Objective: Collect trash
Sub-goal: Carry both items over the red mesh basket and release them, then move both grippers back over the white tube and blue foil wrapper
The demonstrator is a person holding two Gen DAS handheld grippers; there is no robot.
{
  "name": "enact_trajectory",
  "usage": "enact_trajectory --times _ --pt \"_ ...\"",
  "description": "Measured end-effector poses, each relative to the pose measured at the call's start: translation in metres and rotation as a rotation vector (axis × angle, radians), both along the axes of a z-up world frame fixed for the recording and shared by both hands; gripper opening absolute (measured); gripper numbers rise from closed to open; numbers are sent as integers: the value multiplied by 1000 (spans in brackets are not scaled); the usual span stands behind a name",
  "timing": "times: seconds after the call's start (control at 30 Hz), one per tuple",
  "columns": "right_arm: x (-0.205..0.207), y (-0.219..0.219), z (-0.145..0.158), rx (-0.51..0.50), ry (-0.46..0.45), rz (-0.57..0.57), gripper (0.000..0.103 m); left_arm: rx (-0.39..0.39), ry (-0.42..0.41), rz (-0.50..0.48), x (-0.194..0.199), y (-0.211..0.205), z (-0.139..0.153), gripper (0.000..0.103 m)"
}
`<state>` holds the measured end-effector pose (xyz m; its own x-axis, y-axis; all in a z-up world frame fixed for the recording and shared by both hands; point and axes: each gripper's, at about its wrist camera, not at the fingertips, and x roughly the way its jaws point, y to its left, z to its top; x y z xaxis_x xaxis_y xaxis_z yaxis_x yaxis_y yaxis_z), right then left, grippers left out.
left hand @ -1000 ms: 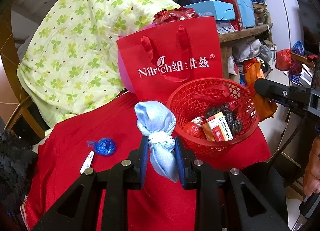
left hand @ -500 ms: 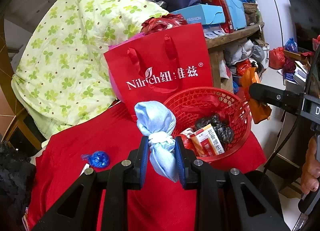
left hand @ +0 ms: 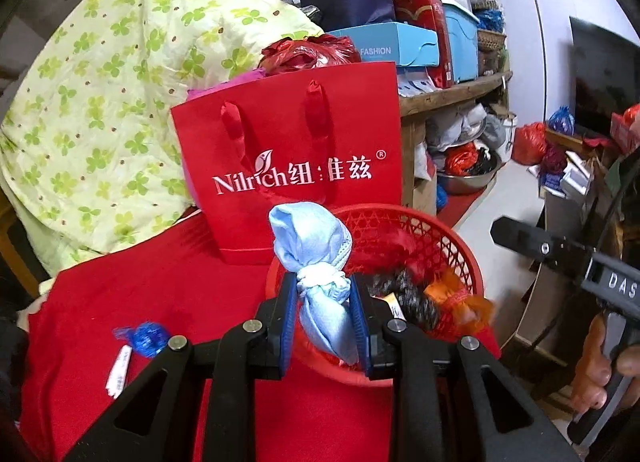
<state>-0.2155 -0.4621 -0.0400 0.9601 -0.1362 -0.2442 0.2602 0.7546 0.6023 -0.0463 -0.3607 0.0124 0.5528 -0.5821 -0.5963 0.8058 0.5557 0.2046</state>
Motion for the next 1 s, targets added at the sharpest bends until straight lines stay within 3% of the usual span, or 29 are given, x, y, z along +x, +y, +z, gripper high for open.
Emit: enact_trajectory --times 0.17,0.2,0.27,0.33,0.6,0.63,0.67,0.7,1.0 --pt "20 -17 -13 53 34 -10 35 33 59 -2 31 -26 -24 32" --pt "20 -17 -15 53 35 -16 35 48 82 0 37 -29 -31 36" --pt "17 -17 -17 51 41 -26 35 45 112 13 40 -25 -37 60" --pt "13 -15 -23 52 54 -28 35 26 119 18 39 -17 -41 66" --pt "-3 -11 -35 119 72 -31 40 81 40 53 23 30 -48 76" --pt "-3 -8 -33 119 72 -27 44 100 18 70 23 36 -48 76" --pt "-3 -5 -32 119 67 -24 58 118 -6 93 21 43 -48 76" --pt "-2 0 -29 114 55 -18 62 133 -27 116 21 51 -48 76" --pt "29 44 1 32 49 67 62 130 -66 223 30 111 -38 76"
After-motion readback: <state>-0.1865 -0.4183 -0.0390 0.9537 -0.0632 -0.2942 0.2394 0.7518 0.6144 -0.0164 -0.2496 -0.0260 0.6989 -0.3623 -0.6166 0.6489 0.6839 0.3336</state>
